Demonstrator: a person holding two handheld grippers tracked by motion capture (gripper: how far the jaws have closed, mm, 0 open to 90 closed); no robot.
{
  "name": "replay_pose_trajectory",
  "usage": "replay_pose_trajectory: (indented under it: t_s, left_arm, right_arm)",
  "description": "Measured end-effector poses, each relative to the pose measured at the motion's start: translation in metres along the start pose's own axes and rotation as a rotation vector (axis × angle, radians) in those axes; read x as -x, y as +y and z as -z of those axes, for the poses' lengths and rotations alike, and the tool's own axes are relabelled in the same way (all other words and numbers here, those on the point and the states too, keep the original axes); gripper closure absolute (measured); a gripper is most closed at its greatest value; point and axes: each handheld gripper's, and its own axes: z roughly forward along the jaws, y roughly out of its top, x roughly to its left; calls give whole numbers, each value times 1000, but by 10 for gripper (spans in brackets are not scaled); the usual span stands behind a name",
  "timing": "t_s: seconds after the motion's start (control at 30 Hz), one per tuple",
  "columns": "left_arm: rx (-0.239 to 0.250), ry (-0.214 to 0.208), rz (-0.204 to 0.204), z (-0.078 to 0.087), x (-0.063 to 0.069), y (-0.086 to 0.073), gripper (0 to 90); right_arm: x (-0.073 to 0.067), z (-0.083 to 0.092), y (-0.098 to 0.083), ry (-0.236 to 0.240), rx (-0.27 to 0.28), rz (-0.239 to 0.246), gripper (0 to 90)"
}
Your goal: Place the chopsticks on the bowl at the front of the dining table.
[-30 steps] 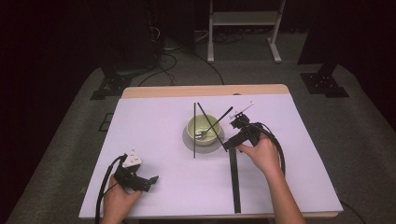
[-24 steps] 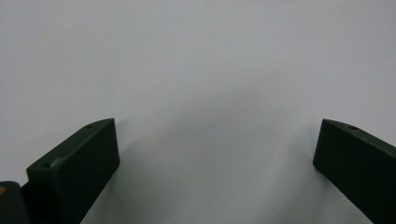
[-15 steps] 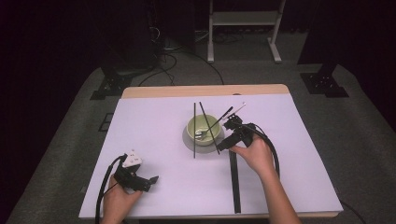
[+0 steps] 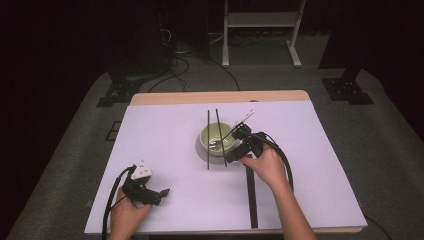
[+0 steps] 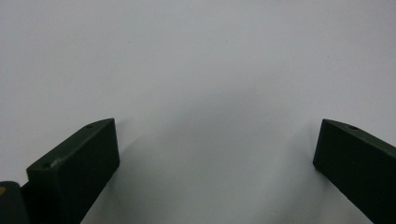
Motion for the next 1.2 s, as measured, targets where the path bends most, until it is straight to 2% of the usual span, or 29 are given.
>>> replay_pose_trajectory:
  t_s: [0.6,0.87,1.03,1.2]
  left_arm:
    - [0,0,-2,0,0,0,0]
    - [0,0,-2,0,0,0,0]
    - [2,0,1,0,0,0,0]
    - [2,0,1,0,0,0,0]
  right_arm:
    - [-20,-5,13,4,-5,34,0]
    - [-23,-7,16,6,-6,44,0]
    - [-20,5,19,16,19,26,0]
    - [-20,17,34,27,44,13,0]
